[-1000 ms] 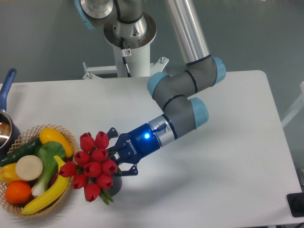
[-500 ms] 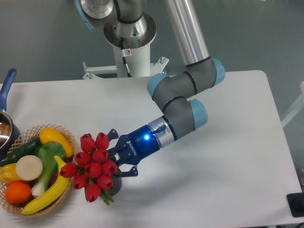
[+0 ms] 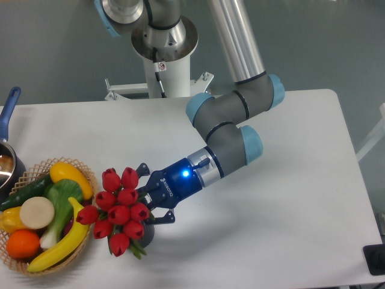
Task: Insert the flowers into the vase
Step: 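Adjust the tulips in the vase, pushing stems deeper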
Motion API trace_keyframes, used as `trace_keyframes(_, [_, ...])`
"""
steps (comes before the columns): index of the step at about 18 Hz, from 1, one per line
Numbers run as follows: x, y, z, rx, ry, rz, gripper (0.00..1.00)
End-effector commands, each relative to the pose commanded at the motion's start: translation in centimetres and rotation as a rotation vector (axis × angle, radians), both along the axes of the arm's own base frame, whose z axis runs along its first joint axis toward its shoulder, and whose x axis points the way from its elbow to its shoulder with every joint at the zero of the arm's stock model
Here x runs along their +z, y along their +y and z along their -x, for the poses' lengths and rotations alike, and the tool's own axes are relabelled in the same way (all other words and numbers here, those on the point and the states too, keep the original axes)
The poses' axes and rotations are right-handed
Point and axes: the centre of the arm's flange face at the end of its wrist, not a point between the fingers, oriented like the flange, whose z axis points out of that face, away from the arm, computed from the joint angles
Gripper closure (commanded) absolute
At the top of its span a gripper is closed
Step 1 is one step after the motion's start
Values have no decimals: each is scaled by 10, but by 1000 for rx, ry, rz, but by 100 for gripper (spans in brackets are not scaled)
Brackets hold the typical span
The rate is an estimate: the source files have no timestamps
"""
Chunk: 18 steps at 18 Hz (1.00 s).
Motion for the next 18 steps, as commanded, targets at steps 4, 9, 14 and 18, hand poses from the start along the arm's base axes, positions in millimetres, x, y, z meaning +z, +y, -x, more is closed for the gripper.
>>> trace_keyframes(4, [-1,-2,-1,2,-2,3,58])
trace_keyframes(9, [0,-1,-2,0,-2,3,52])
trace_keyframes(14, [0,0,-2,-1,-1,4,16])
trace_keyframes(18, [0,-1,-3,-1,-2,5,9])
